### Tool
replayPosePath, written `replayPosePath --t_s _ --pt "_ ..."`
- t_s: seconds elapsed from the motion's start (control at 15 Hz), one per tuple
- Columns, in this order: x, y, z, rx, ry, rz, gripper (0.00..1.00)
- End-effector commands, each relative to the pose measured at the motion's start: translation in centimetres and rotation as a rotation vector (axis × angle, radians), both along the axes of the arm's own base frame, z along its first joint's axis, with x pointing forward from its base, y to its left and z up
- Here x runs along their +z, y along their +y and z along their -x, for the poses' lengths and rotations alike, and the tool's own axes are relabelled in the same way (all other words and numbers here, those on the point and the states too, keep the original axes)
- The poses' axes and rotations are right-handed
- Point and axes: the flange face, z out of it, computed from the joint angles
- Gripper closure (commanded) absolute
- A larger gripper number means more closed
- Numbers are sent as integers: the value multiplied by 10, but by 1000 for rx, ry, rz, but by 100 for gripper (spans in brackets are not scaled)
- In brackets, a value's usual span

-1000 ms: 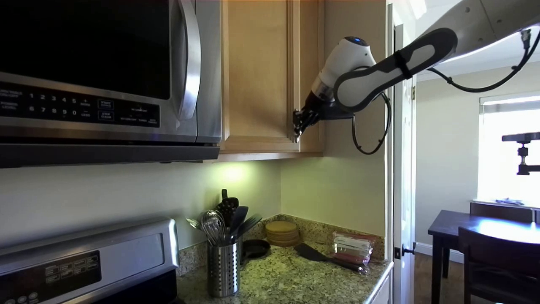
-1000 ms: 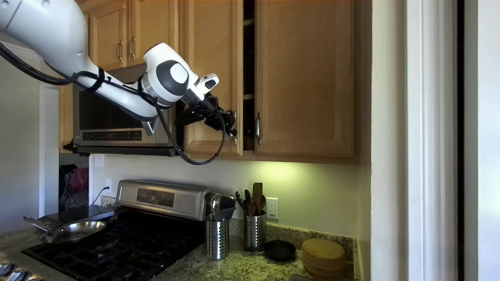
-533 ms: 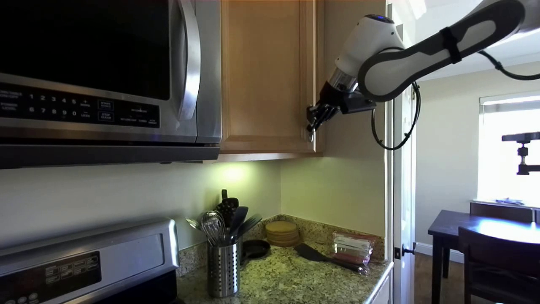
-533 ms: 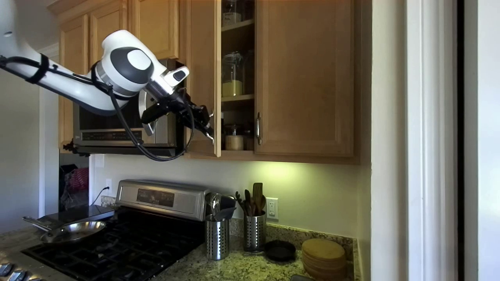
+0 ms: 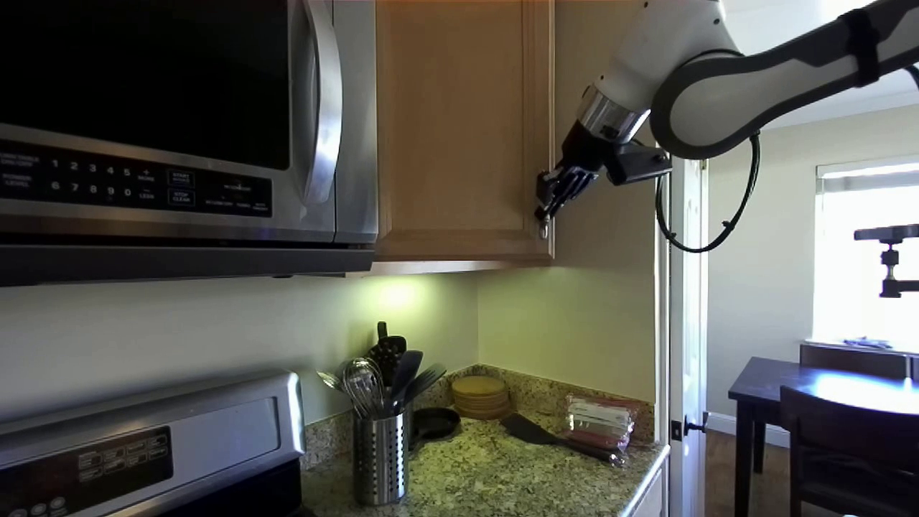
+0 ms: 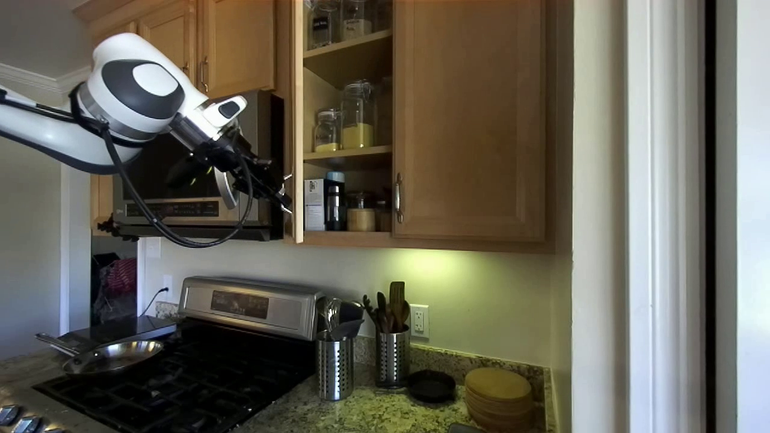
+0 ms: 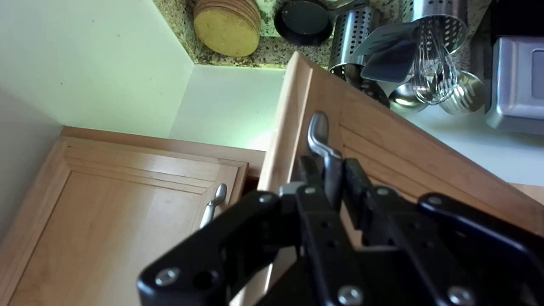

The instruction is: Open the left cabinet door

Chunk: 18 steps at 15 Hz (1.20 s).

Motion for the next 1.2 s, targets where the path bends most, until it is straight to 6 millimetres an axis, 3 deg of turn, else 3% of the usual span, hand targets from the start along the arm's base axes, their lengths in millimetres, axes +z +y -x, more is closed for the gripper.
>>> replayPosePath --t_s 0.0,0.27,0.53,0.87,1.13 --pt "18 14 21 144 -54 85 53" --pt "26 17 29 270 -116 122 24" --pt "22 2 34 270 -92 135 2" --pt "41 -18 59 158 -112 147 0" --pt "50 -50 72 41 -130 178 0"
